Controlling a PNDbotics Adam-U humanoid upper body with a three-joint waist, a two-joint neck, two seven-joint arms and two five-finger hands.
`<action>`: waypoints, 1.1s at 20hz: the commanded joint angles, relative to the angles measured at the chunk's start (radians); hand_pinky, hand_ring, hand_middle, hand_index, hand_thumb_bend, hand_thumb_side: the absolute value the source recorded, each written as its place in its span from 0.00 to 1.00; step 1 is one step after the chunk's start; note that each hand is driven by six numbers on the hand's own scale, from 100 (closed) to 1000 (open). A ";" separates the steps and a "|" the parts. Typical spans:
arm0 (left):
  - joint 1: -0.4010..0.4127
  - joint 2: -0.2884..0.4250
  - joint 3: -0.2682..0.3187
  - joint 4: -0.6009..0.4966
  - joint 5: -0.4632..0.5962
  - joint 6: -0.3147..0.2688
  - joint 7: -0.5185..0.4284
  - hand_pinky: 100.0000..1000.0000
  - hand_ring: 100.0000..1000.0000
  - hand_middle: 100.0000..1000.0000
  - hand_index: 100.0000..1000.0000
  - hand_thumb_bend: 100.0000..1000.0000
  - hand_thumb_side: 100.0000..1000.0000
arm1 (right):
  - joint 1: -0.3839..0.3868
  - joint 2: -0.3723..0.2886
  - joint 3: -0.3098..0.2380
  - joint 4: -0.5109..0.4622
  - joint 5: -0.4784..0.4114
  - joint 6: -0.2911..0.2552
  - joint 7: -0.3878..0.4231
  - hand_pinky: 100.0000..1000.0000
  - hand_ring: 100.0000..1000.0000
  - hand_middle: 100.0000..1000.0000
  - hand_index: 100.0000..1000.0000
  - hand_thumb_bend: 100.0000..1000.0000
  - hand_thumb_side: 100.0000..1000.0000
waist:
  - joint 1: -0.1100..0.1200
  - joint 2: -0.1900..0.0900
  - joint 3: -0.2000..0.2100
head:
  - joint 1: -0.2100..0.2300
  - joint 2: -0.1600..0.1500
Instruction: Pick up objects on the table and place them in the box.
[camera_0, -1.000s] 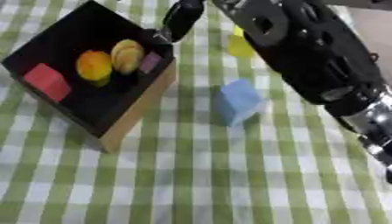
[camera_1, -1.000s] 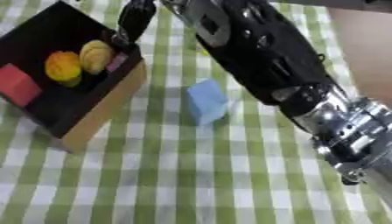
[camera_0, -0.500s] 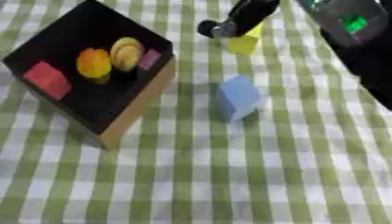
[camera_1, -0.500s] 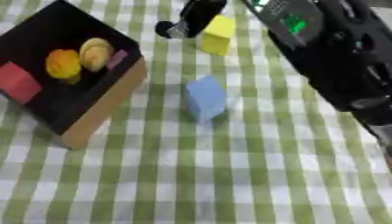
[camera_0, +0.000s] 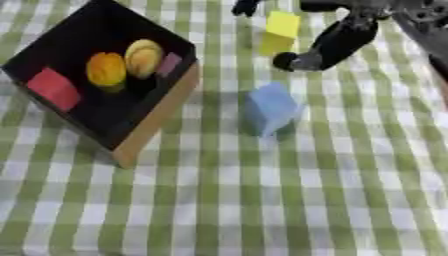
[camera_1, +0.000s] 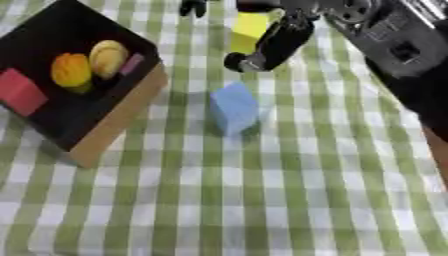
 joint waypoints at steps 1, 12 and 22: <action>-0.007 0.026 0.013 -0.015 0.000 0.002 0.001 0.77 0.77 0.74 0.79 0.30 0.64 | 0.007 -0.051 -0.018 -0.030 -0.023 -0.005 0.021 0.83 0.85 0.71 0.88 0.24 0.01 | 0.007 -0.017 0.002 | 0.002 0.009; -0.009 0.021 0.011 -0.015 0.002 0.005 -0.001 0.77 0.77 0.74 0.79 0.30 0.65 | 0.064 -0.075 -0.029 -0.021 -0.045 -0.022 0.029 0.84 0.87 0.74 0.89 0.24 0.19 | 0.003 -0.009 0.011 | 0.009 0.018; -0.014 0.012 0.008 -0.015 0.006 0.005 -0.003 0.76 0.77 0.74 0.79 0.29 0.65 | 0.087 -0.059 -0.002 0.040 0.065 -0.052 0.005 0.84 0.88 0.76 0.90 0.28 0.31 | -0.001 0.001 0.021 | 0.019 0.015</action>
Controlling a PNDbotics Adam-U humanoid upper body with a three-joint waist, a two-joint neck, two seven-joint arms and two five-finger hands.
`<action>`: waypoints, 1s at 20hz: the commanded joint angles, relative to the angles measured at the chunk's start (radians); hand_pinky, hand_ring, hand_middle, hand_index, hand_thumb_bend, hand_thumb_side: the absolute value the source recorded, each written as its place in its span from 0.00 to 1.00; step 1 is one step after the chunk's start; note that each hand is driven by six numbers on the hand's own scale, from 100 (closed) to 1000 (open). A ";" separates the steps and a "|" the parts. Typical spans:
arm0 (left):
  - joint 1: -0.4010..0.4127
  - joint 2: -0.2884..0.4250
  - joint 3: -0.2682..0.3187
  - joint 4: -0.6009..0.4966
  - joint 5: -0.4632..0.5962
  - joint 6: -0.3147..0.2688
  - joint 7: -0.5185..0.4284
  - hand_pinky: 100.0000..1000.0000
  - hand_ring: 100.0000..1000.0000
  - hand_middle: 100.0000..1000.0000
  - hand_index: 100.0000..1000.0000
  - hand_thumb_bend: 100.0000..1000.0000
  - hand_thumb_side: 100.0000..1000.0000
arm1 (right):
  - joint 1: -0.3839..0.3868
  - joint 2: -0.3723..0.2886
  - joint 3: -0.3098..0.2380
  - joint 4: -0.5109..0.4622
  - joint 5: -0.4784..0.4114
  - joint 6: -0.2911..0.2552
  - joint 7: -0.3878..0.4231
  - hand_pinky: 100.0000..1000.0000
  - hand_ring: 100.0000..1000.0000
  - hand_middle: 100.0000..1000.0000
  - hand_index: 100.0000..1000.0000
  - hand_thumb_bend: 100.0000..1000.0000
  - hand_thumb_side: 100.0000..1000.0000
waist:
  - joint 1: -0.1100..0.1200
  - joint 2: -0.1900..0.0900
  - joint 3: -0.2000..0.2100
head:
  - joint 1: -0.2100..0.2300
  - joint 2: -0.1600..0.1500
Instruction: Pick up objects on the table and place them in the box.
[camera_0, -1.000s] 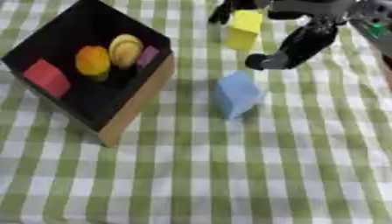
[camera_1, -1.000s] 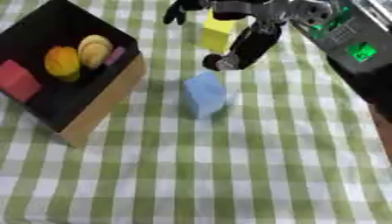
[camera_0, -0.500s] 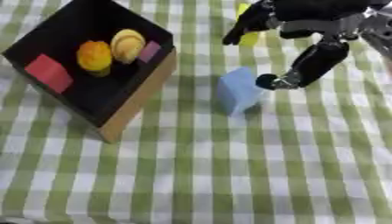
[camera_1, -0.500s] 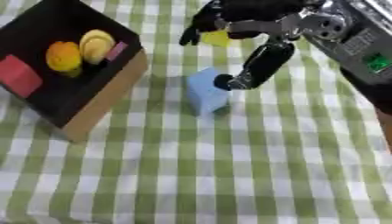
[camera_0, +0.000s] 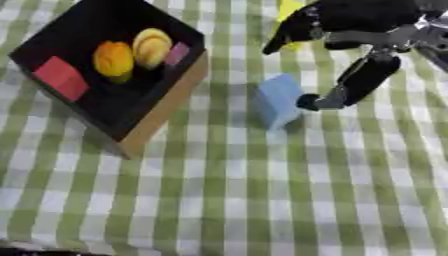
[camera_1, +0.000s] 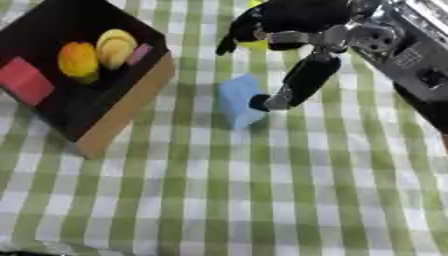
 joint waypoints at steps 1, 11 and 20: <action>-0.012 0.012 0.008 -0.015 0.006 0.002 -0.001 0.76 0.77 0.74 0.79 0.29 0.65 | -0.006 -0.017 -0.005 0.018 0.019 -0.013 -0.003 0.84 0.88 0.76 0.90 0.27 0.31 | 0.004 -0.017 0.001 | 0.006 0.001; -0.013 0.007 0.008 -0.015 0.008 0.003 -0.001 0.76 0.77 0.73 0.79 0.29 0.65 | -0.003 0.003 0.010 0.067 0.021 -0.044 0.008 0.85 0.88 0.76 0.90 0.27 0.33 | 0.003 -0.011 0.005 | 0.012 -0.005; -0.017 0.002 0.006 -0.015 0.011 0.003 -0.002 0.76 0.77 0.73 0.79 0.28 0.65 | -0.005 0.022 0.029 0.099 0.022 -0.062 0.019 0.85 0.88 0.76 0.90 0.26 0.35 | 0.004 -0.007 0.007 | 0.016 -0.007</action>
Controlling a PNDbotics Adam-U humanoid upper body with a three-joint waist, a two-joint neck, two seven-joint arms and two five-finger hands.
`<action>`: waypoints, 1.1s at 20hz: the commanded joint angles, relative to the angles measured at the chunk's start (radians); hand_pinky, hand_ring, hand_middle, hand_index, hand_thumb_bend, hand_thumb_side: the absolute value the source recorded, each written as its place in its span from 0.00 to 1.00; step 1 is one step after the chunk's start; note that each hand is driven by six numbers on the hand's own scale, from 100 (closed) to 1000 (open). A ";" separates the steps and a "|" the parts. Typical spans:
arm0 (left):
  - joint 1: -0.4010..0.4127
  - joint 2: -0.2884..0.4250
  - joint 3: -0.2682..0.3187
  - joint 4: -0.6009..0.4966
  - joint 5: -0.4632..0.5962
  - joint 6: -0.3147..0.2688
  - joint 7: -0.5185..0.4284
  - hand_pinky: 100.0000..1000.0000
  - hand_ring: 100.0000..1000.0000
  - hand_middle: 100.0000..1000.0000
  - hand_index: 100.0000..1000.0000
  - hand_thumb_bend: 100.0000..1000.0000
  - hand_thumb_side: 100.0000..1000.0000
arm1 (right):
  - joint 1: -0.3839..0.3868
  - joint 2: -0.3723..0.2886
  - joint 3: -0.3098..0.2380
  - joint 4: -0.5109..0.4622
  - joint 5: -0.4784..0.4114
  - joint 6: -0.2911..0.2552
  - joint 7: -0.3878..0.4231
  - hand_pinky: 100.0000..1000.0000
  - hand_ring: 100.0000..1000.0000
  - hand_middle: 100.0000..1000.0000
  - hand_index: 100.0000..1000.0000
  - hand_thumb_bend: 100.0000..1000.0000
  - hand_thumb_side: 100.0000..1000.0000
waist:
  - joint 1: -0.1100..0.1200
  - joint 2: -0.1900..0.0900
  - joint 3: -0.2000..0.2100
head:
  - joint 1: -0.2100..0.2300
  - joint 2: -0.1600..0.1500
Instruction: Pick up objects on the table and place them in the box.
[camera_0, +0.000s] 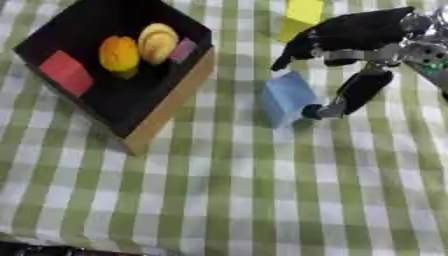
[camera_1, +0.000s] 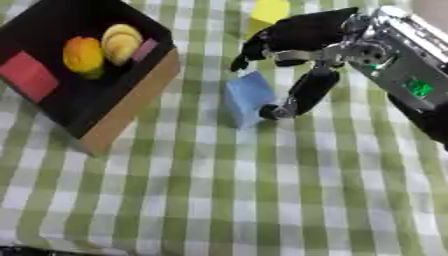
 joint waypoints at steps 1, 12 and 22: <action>-0.014 0.011 0.006 -0.015 0.006 0.001 -0.001 0.76 0.77 0.73 0.79 0.28 0.65 | -0.017 -0.007 0.002 0.012 0.006 -0.009 0.004 0.85 0.88 0.76 0.90 0.26 0.36 | 0.006 -0.018 0.002 | 0.003 -0.007; -0.016 0.006 0.003 -0.015 0.009 0.003 -0.004 0.76 0.77 0.73 0.79 0.28 0.66 | -0.032 0.042 0.036 0.098 0.036 -0.023 -0.007 0.83 0.86 0.64 0.84 0.23 0.35 | 0.007 -0.014 0.005 | 0.003 -0.011; -0.015 0.005 0.003 -0.015 0.010 0.004 -0.005 0.76 0.77 0.72 0.79 0.27 0.66 | -0.029 0.051 0.022 0.091 0.016 0.005 -0.061 0.80 0.75 0.32 0.62 0.22 0.18 | 0.008 -0.015 0.002 | 0.006 -0.012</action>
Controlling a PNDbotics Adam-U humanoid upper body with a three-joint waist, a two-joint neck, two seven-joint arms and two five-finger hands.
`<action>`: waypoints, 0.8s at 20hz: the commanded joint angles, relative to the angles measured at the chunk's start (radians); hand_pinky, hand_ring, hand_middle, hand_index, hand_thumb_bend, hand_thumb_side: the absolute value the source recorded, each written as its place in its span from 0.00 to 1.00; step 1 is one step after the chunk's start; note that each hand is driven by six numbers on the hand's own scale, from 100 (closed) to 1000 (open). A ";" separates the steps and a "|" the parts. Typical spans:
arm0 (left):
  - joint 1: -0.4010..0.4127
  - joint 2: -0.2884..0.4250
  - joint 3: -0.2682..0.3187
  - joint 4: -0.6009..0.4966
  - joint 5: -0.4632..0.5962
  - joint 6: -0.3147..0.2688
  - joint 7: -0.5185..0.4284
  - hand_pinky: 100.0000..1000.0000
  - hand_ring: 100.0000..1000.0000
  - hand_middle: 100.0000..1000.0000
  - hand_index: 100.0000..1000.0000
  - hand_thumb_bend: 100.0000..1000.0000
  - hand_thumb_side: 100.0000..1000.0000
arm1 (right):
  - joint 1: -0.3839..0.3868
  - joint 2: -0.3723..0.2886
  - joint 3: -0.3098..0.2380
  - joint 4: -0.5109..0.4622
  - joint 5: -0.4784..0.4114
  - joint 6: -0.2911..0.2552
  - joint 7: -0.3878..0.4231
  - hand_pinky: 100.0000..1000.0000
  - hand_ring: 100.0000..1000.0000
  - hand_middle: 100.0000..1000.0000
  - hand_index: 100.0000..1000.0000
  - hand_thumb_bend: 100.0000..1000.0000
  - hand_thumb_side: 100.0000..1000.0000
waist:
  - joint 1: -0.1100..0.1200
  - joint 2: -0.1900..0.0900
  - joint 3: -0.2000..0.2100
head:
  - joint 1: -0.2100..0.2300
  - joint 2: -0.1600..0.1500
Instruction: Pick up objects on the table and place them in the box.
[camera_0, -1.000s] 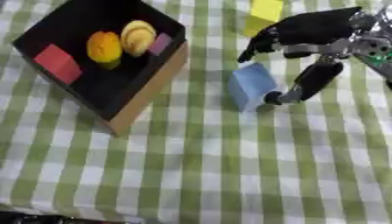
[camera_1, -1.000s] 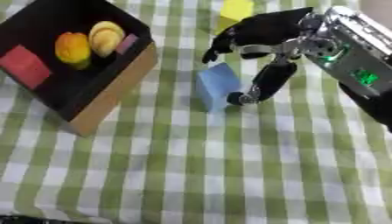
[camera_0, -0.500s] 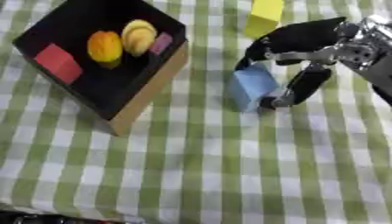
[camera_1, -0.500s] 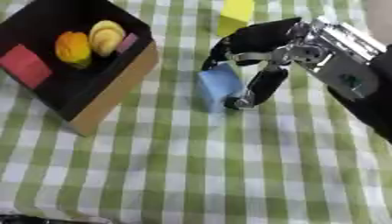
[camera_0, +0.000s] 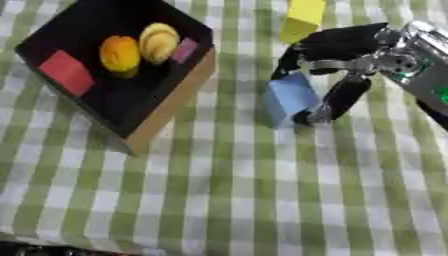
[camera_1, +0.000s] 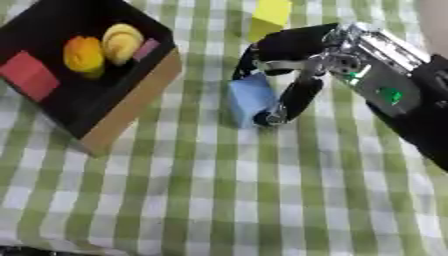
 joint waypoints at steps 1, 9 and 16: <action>-0.008 0.015 0.004 -0.015 0.006 0.001 -0.002 0.76 0.77 0.72 0.79 0.27 0.66 | -0.007 -0.023 -0.024 -0.023 -0.015 0.019 -0.028 0.80 0.74 0.31 0.61 0.16 0.14 | 0.007 -0.022 -0.001 | 0.006 -0.008; -0.001 0.022 0.004 -0.015 0.004 0.002 -0.002 0.76 0.77 0.72 0.79 0.27 0.65 | -0.061 -0.048 -0.116 -0.177 -0.116 0.108 -0.040 0.80 0.74 0.32 0.62 0.09 0.00 | 0.006 -0.032 -0.013 | 0.008 -0.004; 0.005 0.031 0.004 -0.015 0.002 0.002 -0.003 0.76 0.77 0.72 0.79 0.27 0.65 | -0.190 -0.010 -0.120 -0.180 -0.154 0.142 0.025 0.80 0.74 0.34 0.64 0.06 0.00 | 0.001 -0.044 -0.017 | 0.002 -0.006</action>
